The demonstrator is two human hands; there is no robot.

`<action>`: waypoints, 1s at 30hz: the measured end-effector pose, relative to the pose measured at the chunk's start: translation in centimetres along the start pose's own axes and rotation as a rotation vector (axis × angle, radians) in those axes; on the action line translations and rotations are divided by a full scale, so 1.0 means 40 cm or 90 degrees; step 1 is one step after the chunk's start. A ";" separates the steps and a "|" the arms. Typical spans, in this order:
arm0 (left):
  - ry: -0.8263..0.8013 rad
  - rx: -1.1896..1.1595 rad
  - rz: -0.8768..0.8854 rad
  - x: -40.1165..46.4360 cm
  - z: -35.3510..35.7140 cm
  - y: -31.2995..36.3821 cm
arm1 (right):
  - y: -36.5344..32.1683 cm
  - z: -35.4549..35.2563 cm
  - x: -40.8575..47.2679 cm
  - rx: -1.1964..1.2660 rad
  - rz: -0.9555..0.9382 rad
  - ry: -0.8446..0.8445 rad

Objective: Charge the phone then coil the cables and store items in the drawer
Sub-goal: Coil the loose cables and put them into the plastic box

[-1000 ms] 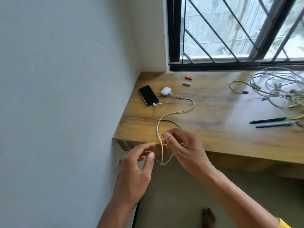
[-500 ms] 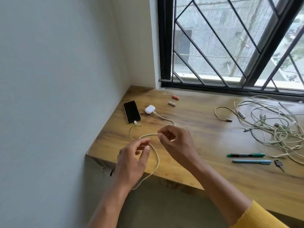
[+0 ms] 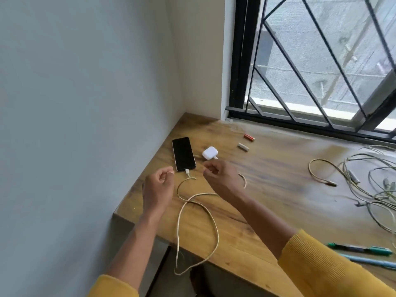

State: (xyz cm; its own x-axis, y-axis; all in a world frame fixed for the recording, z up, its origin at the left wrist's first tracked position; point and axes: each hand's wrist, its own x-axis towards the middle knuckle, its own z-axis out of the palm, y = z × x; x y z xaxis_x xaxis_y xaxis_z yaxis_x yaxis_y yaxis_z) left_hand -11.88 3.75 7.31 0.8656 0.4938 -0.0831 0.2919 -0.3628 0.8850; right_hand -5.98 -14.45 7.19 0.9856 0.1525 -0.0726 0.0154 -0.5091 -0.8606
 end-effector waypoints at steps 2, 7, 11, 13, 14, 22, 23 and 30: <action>-0.027 -0.007 -0.039 0.076 0.007 -0.017 | -0.007 0.022 0.058 0.003 0.031 -0.019; -0.064 0.029 -0.107 0.239 0.049 -0.064 | 0.009 0.097 0.195 -0.011 0.115 -0.009; -0.061 0.045 -0.121 0.324 0.081 -0.090 | 0.023 0.148 0.266 -0.024 0.166 0.003; -0.066 0.062 -0.126 0.359 0.093 -0.098 | 0.028 0.169 0.288 -0.029 0.177 0.006; -0.068 0.068 -0.126 0.373 0.098 -0.103 | 0.032 0.178 0.295 -0.034 0.181 0.004; -0.045 0.068 -0.155 0.430 0.139 -0.132 | 0.041 0.225 0.325 -0.025 0.231 0.011; -0.039 0.063 -0.161 0.435 0.144 -0.136 | 0.040 0.227 0.329 -0.023 0.242 0.008; -0.036 0.017 -0.170 0.441 0.149 -0.158 | 0.054 0.243 0.345 0.041 0.310 0.000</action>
State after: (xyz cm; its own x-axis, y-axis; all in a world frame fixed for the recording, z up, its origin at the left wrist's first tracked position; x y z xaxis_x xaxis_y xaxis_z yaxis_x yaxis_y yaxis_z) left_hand 3.96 10.02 -2.47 0.7774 0.5303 -0.3382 0.5231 -0.2466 0.8158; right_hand 6.03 -5.22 -0.56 0.8759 -0.0896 -0.4740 -0.4571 -0.4680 -0.7563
